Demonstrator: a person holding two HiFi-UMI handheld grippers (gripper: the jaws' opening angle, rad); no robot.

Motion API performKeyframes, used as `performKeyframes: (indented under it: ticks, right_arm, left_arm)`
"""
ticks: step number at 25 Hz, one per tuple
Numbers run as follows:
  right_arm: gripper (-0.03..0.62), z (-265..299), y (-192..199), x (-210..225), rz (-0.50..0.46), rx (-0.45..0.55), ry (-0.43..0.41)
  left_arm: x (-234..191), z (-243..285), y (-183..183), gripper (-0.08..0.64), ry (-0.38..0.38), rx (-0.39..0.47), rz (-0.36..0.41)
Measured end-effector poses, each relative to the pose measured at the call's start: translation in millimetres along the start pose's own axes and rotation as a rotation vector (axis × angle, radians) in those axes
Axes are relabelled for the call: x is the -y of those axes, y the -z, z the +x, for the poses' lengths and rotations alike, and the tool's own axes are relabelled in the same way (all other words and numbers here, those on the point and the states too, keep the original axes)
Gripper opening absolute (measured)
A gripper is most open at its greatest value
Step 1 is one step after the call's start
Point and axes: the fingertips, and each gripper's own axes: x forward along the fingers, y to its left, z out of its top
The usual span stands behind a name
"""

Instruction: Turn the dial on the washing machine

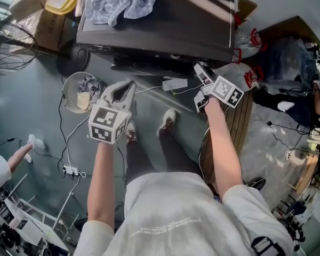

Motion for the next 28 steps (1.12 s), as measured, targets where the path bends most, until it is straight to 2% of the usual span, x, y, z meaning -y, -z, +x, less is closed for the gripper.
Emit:
performKeyframes:
  ticks: [18, 23, 28]
  right_arm:
    - [0.284, 1.1, 0.4, 1.9, 0.208, -0.007, -0.142]
    - [0.284, 1.7, 0.8, 5.3, 0.285, -0.023, -0.208]
    - [0.284, 2.2, 1.3, 13.2, 0.311, -0.038, -0.228]
  left_arm:
    - [-2.0, 2.8, -1.3, 0.012, 0.003, 0.011, -0.033]
    - [-6.5, 0.5, -3.4, 0.012, -0.002, 0.042, -0.092]
    - [-11.6, -1.0, -2.5, 0.012, -0.016, 0.048, -0.118]
